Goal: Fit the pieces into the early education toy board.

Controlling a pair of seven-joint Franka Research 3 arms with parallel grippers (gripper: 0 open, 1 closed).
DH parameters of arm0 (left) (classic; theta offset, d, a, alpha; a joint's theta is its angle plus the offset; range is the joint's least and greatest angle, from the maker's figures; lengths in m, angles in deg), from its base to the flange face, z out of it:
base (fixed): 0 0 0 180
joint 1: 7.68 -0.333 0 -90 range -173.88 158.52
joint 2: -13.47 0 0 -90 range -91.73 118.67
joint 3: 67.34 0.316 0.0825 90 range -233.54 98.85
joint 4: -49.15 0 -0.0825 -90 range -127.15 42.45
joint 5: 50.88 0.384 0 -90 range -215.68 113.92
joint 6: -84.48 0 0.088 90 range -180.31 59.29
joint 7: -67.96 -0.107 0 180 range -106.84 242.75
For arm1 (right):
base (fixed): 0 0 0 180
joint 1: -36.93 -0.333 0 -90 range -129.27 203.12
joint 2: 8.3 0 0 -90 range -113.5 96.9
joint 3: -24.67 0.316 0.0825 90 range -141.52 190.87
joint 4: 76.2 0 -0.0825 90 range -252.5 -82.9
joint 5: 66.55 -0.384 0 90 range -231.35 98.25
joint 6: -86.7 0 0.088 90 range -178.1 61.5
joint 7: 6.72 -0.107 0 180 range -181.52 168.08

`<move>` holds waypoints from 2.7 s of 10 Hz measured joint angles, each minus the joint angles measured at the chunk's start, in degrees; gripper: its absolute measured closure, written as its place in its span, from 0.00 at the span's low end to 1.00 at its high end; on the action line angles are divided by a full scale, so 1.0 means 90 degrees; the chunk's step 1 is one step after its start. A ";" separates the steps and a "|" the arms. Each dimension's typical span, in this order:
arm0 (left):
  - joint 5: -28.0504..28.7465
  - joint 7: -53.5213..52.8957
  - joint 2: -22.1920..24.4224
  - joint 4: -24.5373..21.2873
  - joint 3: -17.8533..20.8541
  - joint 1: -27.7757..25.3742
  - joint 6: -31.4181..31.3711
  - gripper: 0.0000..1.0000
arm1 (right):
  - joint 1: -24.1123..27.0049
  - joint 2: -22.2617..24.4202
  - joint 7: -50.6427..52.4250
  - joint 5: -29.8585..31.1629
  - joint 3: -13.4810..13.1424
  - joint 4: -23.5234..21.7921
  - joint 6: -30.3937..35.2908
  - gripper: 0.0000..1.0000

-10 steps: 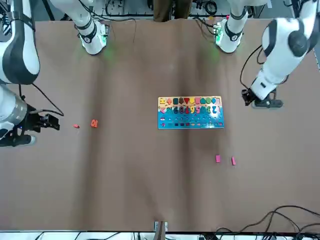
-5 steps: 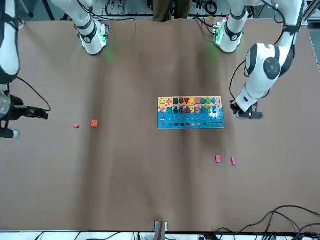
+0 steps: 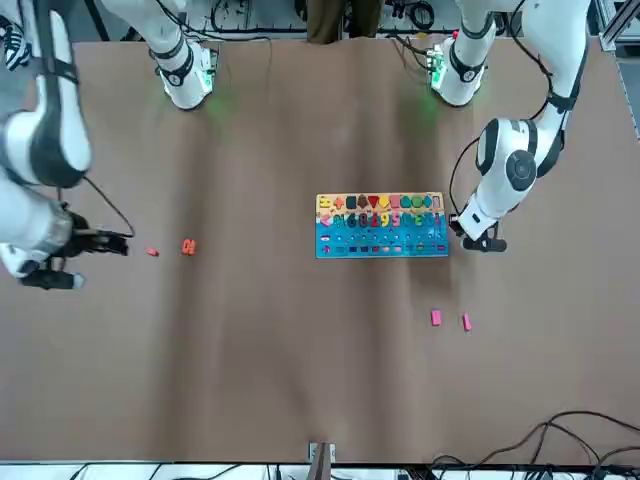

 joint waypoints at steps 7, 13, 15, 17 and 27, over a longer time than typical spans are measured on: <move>0.0000 0.0318 -0.0288 -0.0265 -0.0017 0.0039 -0.0135 0.99 | -0.0901 -0.0144 -0.0847 0.0000 0.0017 -0.2063 -0.3158 0.03; 0.0070 0.0608 -0.0292 -0.0256 0.0021 0.0305 -0.0165 0.99 | -0.0902 -0.0807 -0.0853 0.0000 0.0000 -0.2743 -0.4470 0.10; 0.0148 0.0953 -0.0323 -0.0205 0.0068 0.0571 -0.0164 0.99 | -0.0902 -0.0930 -0.0860 0.0000 -0.0005 -0.2781 -0.4494 0.19; 0.0230 0.1220 -0.0341 -0.0167 0.0164 0.0721 -0.0115 0.99 | -0.0883 -0.0934 -0.0867 0.0000 -0.0024 -0.2871 -0.4493 0.20; 0.0270 0.3505 -0.1227 0.1305 0.0196 0.2662 0.0062 0.99 | -0.0855 -0.0935 -0.0877 0.0000 -0.0050 -0.3084 -0.4478 0.38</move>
